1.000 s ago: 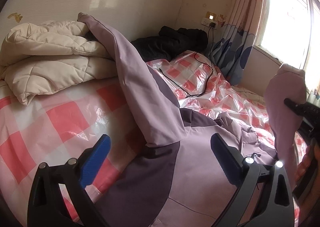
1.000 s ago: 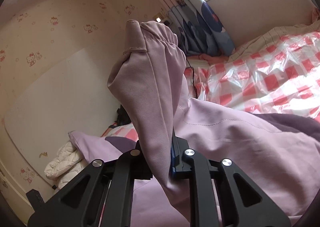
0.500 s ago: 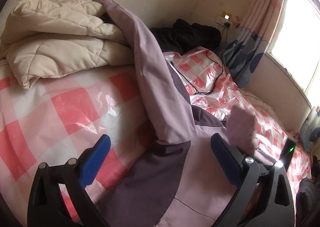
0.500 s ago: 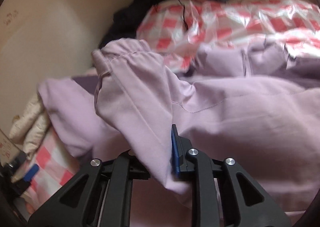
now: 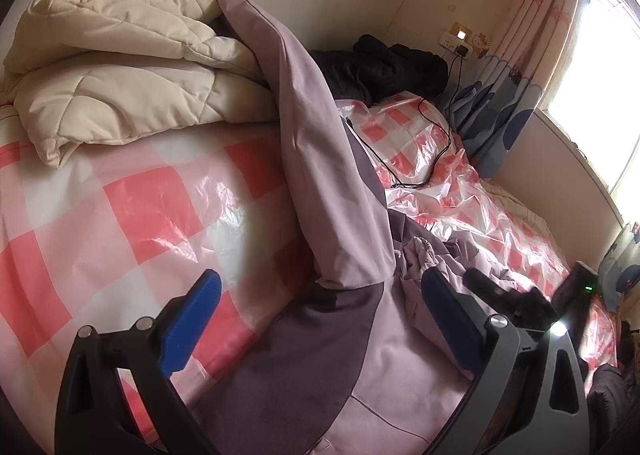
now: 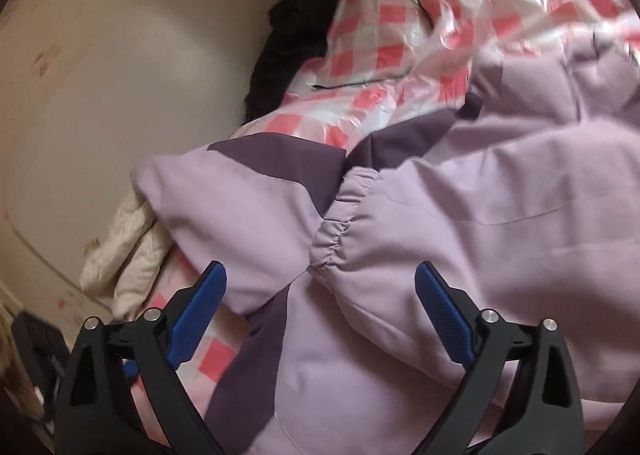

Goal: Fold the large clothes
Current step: 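Lay the held sleeve across the jacket body and open the right gripper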

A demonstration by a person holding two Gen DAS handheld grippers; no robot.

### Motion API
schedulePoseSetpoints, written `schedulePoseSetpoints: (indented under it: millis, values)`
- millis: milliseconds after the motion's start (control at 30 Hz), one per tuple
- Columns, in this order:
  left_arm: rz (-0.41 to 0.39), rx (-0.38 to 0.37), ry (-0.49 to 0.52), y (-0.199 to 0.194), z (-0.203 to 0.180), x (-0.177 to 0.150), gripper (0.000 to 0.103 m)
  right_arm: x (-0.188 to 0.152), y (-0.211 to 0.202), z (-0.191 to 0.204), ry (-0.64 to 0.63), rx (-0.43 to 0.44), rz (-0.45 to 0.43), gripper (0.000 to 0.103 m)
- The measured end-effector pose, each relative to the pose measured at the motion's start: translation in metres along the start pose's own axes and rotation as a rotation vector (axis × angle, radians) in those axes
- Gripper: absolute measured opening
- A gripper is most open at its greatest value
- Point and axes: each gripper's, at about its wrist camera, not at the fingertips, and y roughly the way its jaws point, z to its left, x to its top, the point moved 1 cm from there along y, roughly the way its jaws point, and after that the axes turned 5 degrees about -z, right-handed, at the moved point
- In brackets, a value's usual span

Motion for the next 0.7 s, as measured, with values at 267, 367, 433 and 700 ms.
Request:
schedulePoseSetpoints:
  millis: [267, 367, 433, 700]
  values:
    - [-0.01, -0.108, 0.039, -0.009, -0.011, 0.002, 0.096, 0.014, -0.049, 0.016, -0.107, -0.1, -0.037, 0.095]
    - [-0.038, -0.272, 0.121, -0.019, -0.045, -0.006, 0.096, 0.019, -0.147, -0.004, -0.179, -0.363, -0.197, 0.095]
    - [-0.023, -0.343, 0.219, -0.012, -0.081, -0.013, 0.096, 0.021, -0.195, -0.026, -0.173, -0.514, -0.262, 0.095]
    - [0.347, -0.282, 0.336, 0.122, -0.174, -0.073, 0.096, -0.008, -0.231, -0.17, 0.111, -0.555, -0.133, 0.095]
